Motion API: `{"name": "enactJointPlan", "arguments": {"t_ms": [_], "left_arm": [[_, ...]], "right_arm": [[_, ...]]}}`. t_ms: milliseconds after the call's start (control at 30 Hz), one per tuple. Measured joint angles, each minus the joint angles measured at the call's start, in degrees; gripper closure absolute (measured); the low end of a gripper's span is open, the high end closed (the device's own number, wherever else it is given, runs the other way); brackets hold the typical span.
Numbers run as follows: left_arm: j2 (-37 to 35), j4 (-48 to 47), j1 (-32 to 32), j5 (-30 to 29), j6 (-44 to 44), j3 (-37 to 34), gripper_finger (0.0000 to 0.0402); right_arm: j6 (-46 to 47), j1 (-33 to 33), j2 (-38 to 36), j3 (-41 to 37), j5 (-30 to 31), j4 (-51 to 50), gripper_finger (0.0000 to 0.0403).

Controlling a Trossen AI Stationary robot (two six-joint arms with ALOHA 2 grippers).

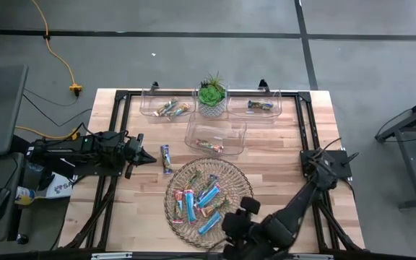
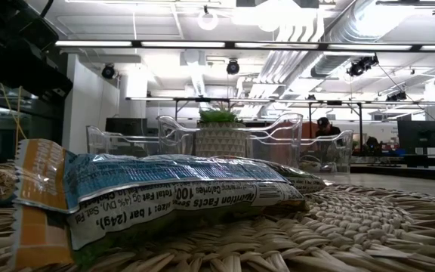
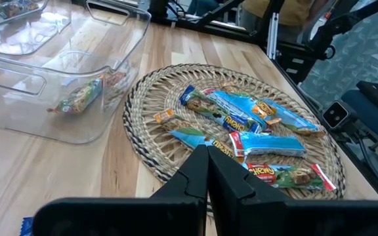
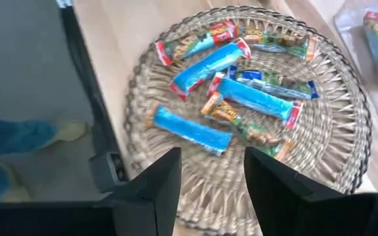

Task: Pick and place Granola Bars by type
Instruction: Put the yellow granola bar into the top left transparent bin

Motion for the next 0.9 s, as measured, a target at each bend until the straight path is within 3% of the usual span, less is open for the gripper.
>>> {"name": "enactJointPlan", "arguments": {"t_ms": [167,367,900], "left_arm": [[0.0,0.0,0.0,0.0,0.0,0.0,0.0401],[0.0,0.0,0.0,0.0,0.0,0.0,0.0401],[0.0,0.0,0.0,-0.2,0.0,0.0,0.0401]], "right_arm": [[-1.8,-3.6,2.0,0.0,-1.5,0.2,0.0254],[-7.3,-8.2,3.8,0.0,-10.7,0.3,0.0254],[-35.5,-15.1,4.8,0.0,-23.7,1.9,0.025]]}}
